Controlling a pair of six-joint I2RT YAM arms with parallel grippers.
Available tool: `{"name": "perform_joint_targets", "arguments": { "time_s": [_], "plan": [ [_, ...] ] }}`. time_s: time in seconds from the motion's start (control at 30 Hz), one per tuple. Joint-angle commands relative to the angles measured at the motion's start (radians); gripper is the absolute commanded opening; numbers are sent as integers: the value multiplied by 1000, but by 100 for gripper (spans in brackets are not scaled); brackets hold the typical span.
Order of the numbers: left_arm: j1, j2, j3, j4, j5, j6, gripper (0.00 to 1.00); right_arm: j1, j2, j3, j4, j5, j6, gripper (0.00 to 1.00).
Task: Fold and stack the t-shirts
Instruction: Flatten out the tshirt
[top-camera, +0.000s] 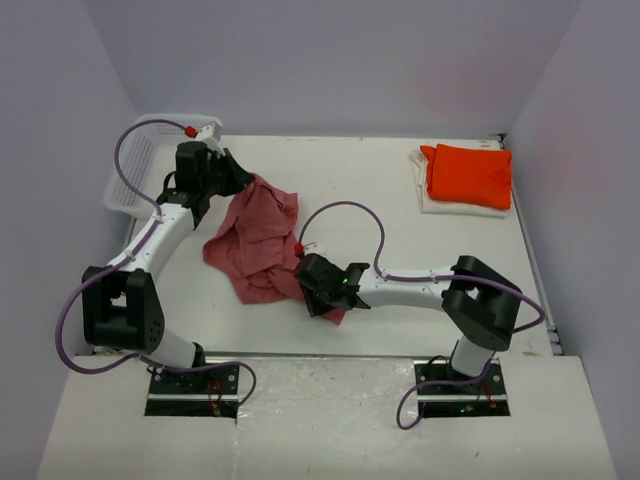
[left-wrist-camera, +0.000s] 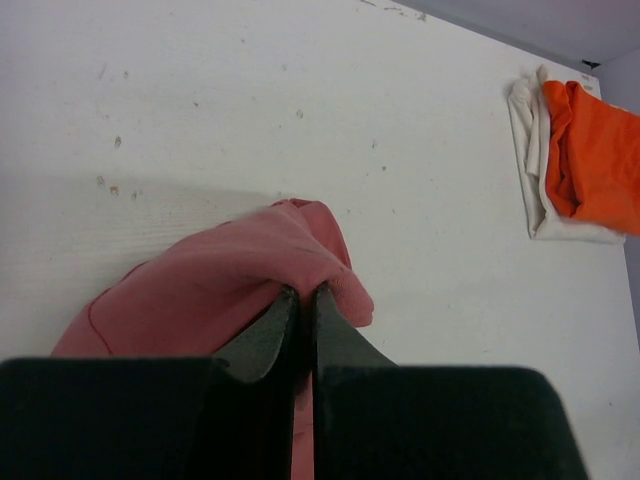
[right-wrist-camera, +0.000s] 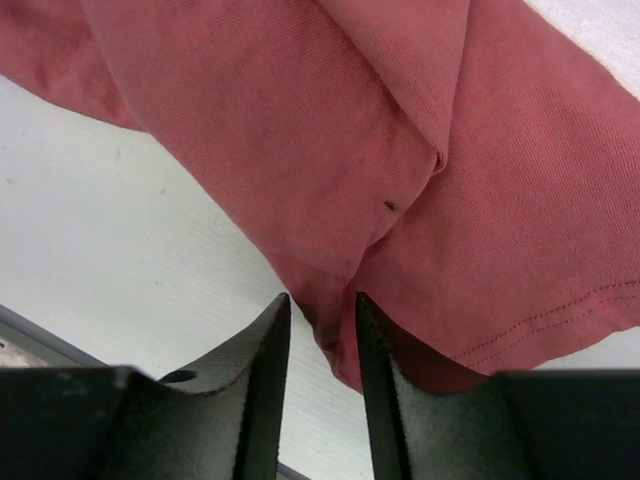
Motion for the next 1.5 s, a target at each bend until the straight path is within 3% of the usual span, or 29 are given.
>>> {"name": "perform_joint_targets", "arguments": {
  "time_s": [0.0,0.07,0.1,0.2,0.27,0.4,0.53,0.73,0.93,1.07,1.13,1.17,1.2,1.27,1.3,1.33,1.37,1.47],
  "plan": [
    [-3,-42,-3,34,27,-13,3,3,9,20,35,19,19,32],
    [-3,-46,-1,29,30,-10,3,1,8,20,32,32,19,15],
    [-4,-52,0,22,30,-5,3,1,-4,21,23,48,24,0],
    [-3,-78,19,-23,21,18,0,3,-49,61,-72,150,21,0],
    [-3,-104,45,-73,3,35,0,-3,-122,133,-223,298,9,0],
    [-3,-222,106,-158,-41,90,0,-55,-306,242,-371,419,-62,0],
    [-3,-340,160,-233,-51,127,0,-143,-461,380,-431,433,-198,0],
    [-3,-486,195,-227,39,159,0,-158,-512,604,-517,450,-361,0],
    [-3,-673,287,-258,74,188,0,-157,-574,753,-673,421,-372,0],
    [-3,-715,327,-279,128,153,4,-141,-623,770,-736,402,-349,0],
    [-3,-709,316,-281,189,126,16,-138,-649,755,-742,392,-341,0],
    [-3,-700,307,-290,202,110,27,-137,-656,745,-738,385,-341,0],
    [-3,-686,304,-304,200,109,50,-138,-669,735,-729,387,-341,0],
    [-3,-657,300,-356,130,127,64,-137,-669,725,-729,385,-341,0],
    [-3,-646,304,-373,98,136,63,-138,-669,725,-729,385,-338,0],
    [-3,-626,315,-408,47,154,50,-138,-666,730,-729,381,-338,0],
    [-3,-617,322,-426,24,159,1,-138,-664,732,-726,379,-341,0],
    [-3,-609,321,-460,-31,161,0,-137,-653,751,-729,375,-341,0]
  ]
}}
